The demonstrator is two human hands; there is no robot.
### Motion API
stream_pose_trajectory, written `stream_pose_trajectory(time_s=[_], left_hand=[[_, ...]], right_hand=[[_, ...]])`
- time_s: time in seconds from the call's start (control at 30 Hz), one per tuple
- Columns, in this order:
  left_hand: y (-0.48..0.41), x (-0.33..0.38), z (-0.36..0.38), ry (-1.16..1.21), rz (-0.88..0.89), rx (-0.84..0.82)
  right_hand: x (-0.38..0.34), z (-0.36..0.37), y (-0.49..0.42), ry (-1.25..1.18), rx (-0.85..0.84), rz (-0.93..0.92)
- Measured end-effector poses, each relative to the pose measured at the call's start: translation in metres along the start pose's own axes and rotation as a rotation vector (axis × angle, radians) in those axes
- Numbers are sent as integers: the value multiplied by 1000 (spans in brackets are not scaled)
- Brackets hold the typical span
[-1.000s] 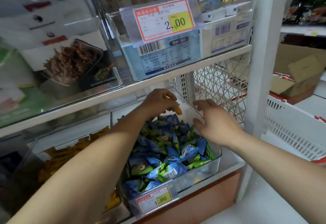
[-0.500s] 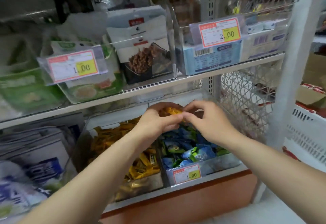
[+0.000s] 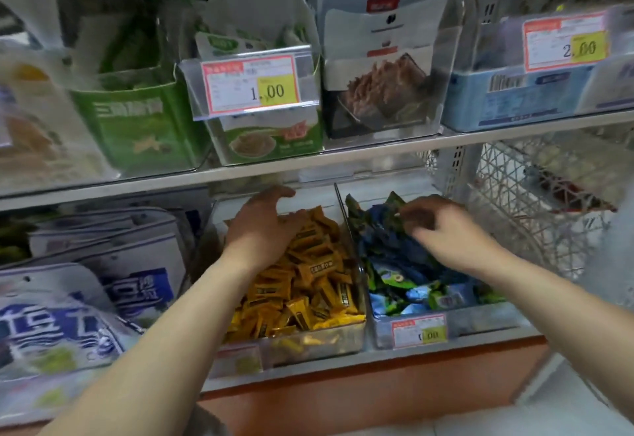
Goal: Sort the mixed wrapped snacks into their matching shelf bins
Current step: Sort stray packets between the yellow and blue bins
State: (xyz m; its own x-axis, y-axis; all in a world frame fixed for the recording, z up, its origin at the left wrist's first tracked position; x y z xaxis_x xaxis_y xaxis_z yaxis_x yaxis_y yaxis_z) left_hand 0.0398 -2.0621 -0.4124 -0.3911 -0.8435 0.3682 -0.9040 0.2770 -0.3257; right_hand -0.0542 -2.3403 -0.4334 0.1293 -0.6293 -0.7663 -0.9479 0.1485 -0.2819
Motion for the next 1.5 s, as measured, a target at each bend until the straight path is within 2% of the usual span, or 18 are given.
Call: stream_pose_trajectory(time_s=[0.07,0.17,0.3,0.4,0.5,0.67,0.83,0.9,1.0,1.03,1.1,1.17,1.2,1.27,1.43,1.5], left_hand=[[7,15,13,102,78,-98],[13,39,37,54,163,-226],[12,49,57,71,213,-214],[9,45,67,72,215,-220],[9,46,66,119,202,-210],[10,42,66,127,141,-238],[11,42,67,132,108,-268],[11,42,66,149,105,-282],[11,43,64,150,100,-284],[12,43,64,151,100,-280],[12,45,64,162,101,-271],[11,45,65,169,97,-272],[11,45,65,171,92,-273],[10,44,65,162,80,-280],[10,40,65,169,77,-297],[9,39,65,171,79,-299]], right_hand=[[8,-3,-13,3,26,10],[15,4,-38,81,-88,-13],[10,33,-73,165,-358,-115],[17,47,-100,233,-554,21],[34,53,-114,496,-706,53],[53,31,-112,714,-624,4],[59,-19,-102,728,-660,167],[50,-23,-101,738,-634,108],[31,-11,-102,633,-361,-138],[26,1,-103,536,-361,-210],[21,32,-101,448,-563,-230],[29,60,-98,632,-826,-102],[34,68,-98,738,-884,-51],[41,72,-96,790,-872,-3],[46,40,-88,616,-676,-174],[49,23,-88,591,-582,-184]])
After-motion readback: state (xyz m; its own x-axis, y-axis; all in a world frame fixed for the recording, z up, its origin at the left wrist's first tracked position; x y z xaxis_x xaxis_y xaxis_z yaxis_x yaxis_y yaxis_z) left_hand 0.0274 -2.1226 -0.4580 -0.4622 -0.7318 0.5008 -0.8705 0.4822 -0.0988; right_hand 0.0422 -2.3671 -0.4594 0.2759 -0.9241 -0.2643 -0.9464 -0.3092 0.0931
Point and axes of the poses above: each hand's wrist, its own y-axis away from the middle knuckle, its own z-axis out of the palm, x = y × z, the point moved 1 cm from there along -y, towards the middle knuckle, and after that the axes turned 12 degrees about -y, right-handed, at the moved point
